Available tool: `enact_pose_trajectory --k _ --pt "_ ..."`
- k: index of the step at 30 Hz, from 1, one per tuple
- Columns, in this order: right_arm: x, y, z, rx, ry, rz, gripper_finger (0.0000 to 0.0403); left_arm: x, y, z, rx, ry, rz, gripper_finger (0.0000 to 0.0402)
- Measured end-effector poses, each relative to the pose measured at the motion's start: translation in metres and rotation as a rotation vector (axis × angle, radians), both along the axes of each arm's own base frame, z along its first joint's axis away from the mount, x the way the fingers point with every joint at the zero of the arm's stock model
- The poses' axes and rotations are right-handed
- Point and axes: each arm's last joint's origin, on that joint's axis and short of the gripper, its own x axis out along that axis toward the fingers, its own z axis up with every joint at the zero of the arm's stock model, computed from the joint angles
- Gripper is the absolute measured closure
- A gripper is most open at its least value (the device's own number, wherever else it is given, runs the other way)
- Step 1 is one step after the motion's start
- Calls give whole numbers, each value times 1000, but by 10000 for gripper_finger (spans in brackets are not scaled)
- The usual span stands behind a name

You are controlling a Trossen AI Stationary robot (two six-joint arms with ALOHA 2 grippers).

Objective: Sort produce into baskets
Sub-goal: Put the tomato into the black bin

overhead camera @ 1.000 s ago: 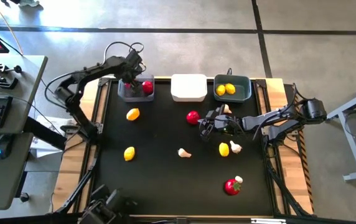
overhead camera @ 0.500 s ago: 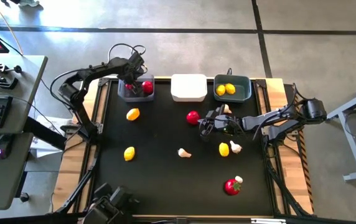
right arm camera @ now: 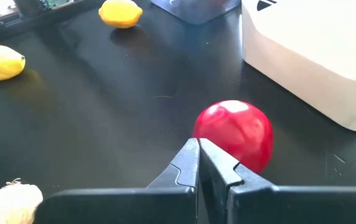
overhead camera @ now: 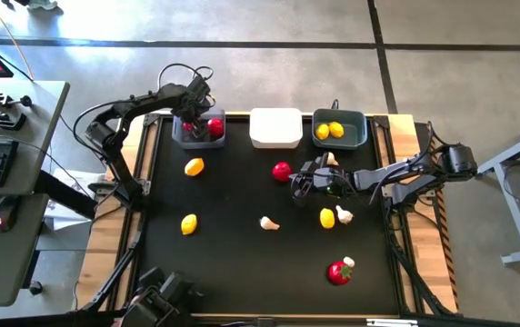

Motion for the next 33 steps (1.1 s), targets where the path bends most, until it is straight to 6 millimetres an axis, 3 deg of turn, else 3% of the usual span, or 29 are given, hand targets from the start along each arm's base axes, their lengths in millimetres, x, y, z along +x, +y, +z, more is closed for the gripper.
enact_pose_trajectory --k 22,33 --pt "0 0 -1 0 7 0 401 1 1 0 -5 -35 14 131" --pt "-1 0 -1 0 19 0 401 1 0 0 -8 -29 15 61"
